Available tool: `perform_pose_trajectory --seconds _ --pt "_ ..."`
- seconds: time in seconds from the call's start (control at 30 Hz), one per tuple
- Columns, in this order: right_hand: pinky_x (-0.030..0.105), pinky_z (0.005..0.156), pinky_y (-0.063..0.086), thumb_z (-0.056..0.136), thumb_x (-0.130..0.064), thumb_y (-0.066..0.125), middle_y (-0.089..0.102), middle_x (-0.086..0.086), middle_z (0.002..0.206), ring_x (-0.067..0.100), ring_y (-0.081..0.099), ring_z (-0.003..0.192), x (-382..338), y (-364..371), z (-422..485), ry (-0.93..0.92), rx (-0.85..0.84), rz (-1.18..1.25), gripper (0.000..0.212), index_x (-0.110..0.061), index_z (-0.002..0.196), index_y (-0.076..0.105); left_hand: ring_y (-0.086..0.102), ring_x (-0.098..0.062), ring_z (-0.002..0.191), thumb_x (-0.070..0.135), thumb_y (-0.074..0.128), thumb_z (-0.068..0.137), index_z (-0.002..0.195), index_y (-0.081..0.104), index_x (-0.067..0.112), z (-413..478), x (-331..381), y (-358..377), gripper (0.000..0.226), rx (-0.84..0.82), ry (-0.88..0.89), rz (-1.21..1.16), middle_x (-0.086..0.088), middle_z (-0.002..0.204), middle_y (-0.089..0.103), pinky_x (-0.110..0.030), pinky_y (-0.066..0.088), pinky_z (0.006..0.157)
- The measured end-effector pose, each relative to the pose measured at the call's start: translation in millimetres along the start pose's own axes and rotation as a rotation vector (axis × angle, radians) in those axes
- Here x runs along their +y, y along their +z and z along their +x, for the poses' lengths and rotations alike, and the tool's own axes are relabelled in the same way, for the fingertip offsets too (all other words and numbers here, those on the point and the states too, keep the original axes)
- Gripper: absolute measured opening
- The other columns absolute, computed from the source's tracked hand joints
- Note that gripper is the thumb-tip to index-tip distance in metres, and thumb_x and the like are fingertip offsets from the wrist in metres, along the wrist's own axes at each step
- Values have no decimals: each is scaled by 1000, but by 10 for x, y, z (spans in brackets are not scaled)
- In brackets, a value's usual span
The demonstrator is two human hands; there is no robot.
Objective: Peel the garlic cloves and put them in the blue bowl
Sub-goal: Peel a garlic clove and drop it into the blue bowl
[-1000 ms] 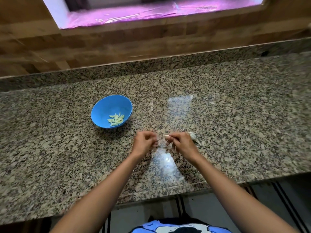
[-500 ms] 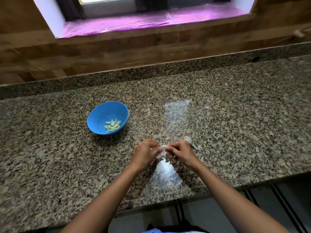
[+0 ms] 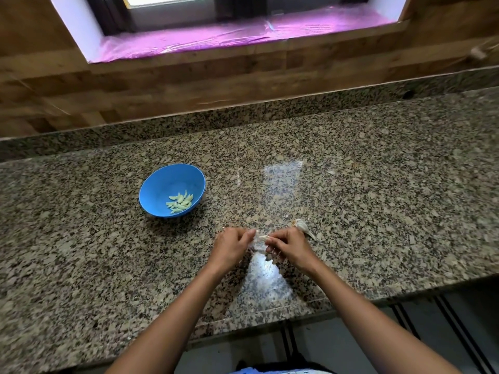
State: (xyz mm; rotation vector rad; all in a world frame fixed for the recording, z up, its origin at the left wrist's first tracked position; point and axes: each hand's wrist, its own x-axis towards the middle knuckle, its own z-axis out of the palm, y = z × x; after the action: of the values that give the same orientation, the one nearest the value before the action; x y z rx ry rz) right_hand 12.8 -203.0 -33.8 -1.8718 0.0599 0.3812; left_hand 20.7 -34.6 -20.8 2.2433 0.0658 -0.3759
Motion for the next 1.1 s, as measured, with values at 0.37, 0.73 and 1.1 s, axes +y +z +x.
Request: perform_pose_trajectory --seconds 0.37,0.73,1.1 --pt "11 42 38 90 -9 56 66 3 71 -1 52 43 -34 19 -43 5 -44 11 12 -3 91 66 59 -1 80 15 65 87 103 67 10 -48 21 -5 17 138 67 -46 10 96 63 -6 46 58" --pt "20 47 40 89 -16 58 69 12 76 12 50 52 67 36 -13 6 -25 -56 11 -13 84 67 60 -14 107 -8 54 86 117 62 11 -35 -43 -49 37 -57 -75 -99 -6 128 58 -26 53 87" --pt "19 51 48 87 -16 58 65 7 75 10 56 57 -38 54 16 -11 -155 -26 14 -7 89 68 59 -13 62 23 46 98 93 64 4 -54 -56 -13 27 8 433 359 -3 76 63 -24 53 60"
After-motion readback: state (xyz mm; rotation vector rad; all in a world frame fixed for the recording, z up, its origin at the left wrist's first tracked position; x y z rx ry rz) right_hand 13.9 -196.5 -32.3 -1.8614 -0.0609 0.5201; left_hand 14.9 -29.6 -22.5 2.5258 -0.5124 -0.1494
